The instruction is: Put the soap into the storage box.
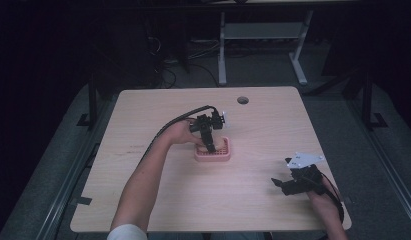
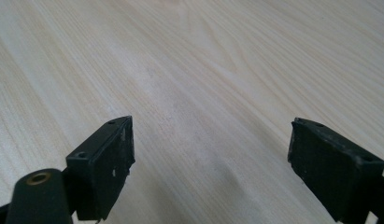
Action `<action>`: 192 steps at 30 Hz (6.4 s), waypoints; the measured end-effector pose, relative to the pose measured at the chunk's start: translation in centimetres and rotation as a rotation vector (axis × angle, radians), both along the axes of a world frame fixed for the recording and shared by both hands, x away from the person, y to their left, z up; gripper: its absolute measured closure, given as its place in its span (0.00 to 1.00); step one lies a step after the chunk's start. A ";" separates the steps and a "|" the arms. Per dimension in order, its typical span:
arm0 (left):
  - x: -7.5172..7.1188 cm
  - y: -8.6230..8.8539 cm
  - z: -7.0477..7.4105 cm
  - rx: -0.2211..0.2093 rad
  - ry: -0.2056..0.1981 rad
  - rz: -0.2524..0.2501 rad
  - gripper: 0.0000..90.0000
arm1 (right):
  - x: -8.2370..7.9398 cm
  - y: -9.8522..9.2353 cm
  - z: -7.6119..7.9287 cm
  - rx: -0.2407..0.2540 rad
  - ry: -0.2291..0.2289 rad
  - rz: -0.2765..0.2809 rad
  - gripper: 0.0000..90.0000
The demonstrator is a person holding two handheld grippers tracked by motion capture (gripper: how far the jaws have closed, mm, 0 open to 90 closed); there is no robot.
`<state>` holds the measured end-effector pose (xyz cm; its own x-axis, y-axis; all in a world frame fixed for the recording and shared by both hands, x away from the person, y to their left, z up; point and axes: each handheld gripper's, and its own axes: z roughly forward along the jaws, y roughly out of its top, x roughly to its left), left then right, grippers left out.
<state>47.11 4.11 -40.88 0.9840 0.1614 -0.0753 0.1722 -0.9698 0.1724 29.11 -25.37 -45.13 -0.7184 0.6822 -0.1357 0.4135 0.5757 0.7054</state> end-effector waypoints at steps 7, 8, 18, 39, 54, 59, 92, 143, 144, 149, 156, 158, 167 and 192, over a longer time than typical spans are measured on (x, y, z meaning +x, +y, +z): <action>0.0 0.0 -0.2 0.004 -0.003 0.003 0.36 | 0.0 0.0 0.0 0.000 0.001 0.002 0.16; 0.0 0.0 -0.2 0.004 -0.002 0.002 0.36 | 0.0 0.0 0.0 0.002 0.001 0.001 0.16; -0.1 -0.3 -0.5 0.009 0.001 -0.001 0.35 | 0.0 0.0 0.0 0.004 0.001 0.004 0.16; -0.2 -0.4 -0.6 0.021 -0.014 0.001 0.35 | 0.0 0.1 -0.1 0.004 0.005 0.008 0.16; -0.3 -0.4 -0.2 0.011 -0.020 0.012 0.32 | 0.0 0.2 0.0 0.001 0.009 0.012 0.16; -0.6 -0.4 0.1 0.013 -0.025 0.004 0.30 | 0.0 0.3 0.0 -0.003 0.010 0.013 0.16; -2.2 1.0 2.5 -0.032 -0.075 -0.004 0.29 | 0.1 0.7 -0.2 -0.009 0.016 0.018 0.16; -5.1 4.6 2.7 -0.096 -0.082 0.021 0.29 | 0.1 0.8 -0.6 -0.008 0.034 0.022 0.16; -5.1 4.6 2.7 -0.096 -0.082 0.021 0.29 | 0.1 0.8 -0.7 -0.009 0.033 0.023 0.16; -5.4 5.2 2.4 -0.106 -0.078 0.035 0.29 | 0.1 0.7 -0.7 -0.004 0.038 0.017 0.16; -5.9 5.8 2.0 -0.095 -0.088 0.037 0.28 | 0.2 0.8 -0.8 -0.010 0.041 0.019 0.16; -6.1 5.9 1.9 -0.099 -0.083 0.038 0.30 | 0.1 0.8 -0.8 -0.011 0.042 0.019 0.16; -7.0 6.6 1.7 -0.119 -0.073 0.046 0.28 | 0.1 1.0 -0.9 -0.015 0.046 0.023 0.16; -9.4 9.8 2.0 -0.149 -0.108 0.082 0.25 | 0.1 1.0 -1.1 -0.028 0.050 0.026 0.16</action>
